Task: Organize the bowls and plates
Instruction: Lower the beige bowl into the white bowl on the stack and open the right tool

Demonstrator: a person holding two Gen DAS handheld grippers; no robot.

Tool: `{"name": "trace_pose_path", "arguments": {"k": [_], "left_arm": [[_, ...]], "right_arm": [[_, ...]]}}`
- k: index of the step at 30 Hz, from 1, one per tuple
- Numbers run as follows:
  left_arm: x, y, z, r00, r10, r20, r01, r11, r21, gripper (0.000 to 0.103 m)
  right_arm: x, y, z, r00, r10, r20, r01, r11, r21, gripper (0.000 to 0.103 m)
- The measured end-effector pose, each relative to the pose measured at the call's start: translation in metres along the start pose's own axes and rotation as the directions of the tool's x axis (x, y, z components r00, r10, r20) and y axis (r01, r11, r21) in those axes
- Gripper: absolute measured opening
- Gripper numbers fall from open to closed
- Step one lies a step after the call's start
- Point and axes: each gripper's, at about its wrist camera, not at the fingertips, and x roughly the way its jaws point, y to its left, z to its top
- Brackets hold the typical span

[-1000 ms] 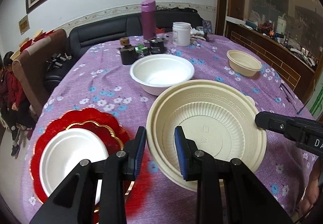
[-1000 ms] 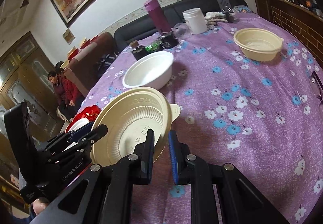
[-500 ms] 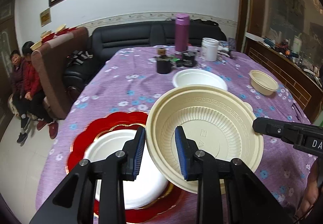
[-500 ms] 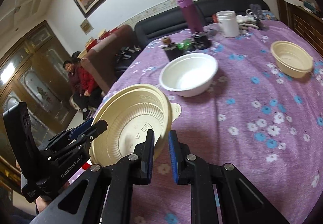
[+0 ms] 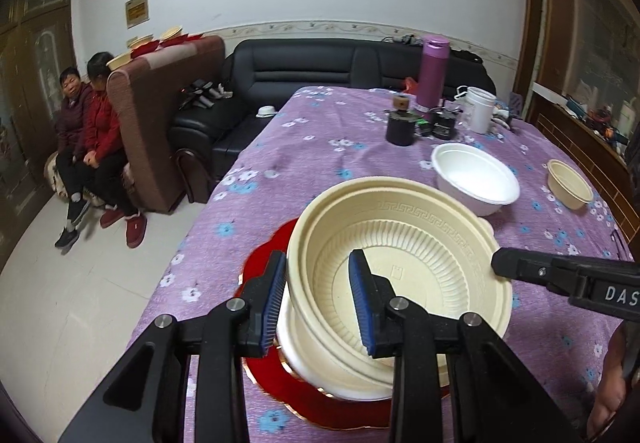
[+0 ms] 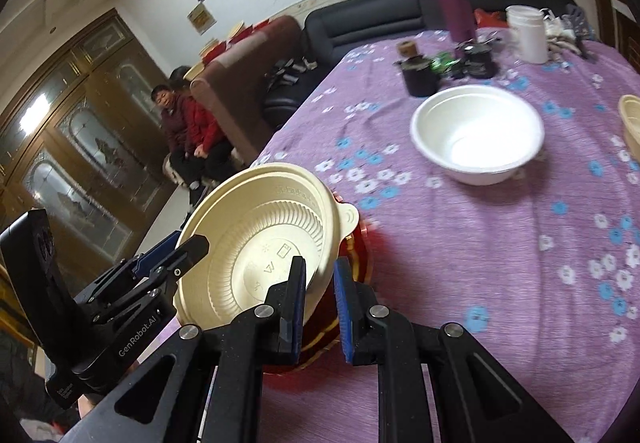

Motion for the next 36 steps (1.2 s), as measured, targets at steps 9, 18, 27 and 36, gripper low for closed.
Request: {"name": "trace_pose_path", "arguments": {"k": [9,18,27,36], "left_arm": [[0.017,0.016,-0.020,0.998,-0.001,-0.068,-0.001,1.000,-0.026,0.033],[0.018,0.018,-0.022,0.997,-0.017,-0.072,0.013,0.998,-0.054,0.039],[-0.001,0.014,-0.015,1.000,-0.005,-0.016,0.004,0.999,-0.053,0.046],[-0.021,-0.027,-0.008,0.997,-0.070,0.021,0.069,0.997,0.038,0.046]], "right_arm": [[0.026,0.004,-0.007,0.997,0.026,-0.079,-0.025,1.000,0.019,0.016],[0.026,0.008,-0.009,0.998,0.020,-0.067,-0.021,1.000,-0.013,0.019],[0.000,-0.004,-0.011,0.998,0.049,-0.025,-0.049,0.999,0.000,0.019],[-0.030,-0.038,-0.007,0.998,0.041,0.052,-0.045,0.997,0.067,0.019]]}}
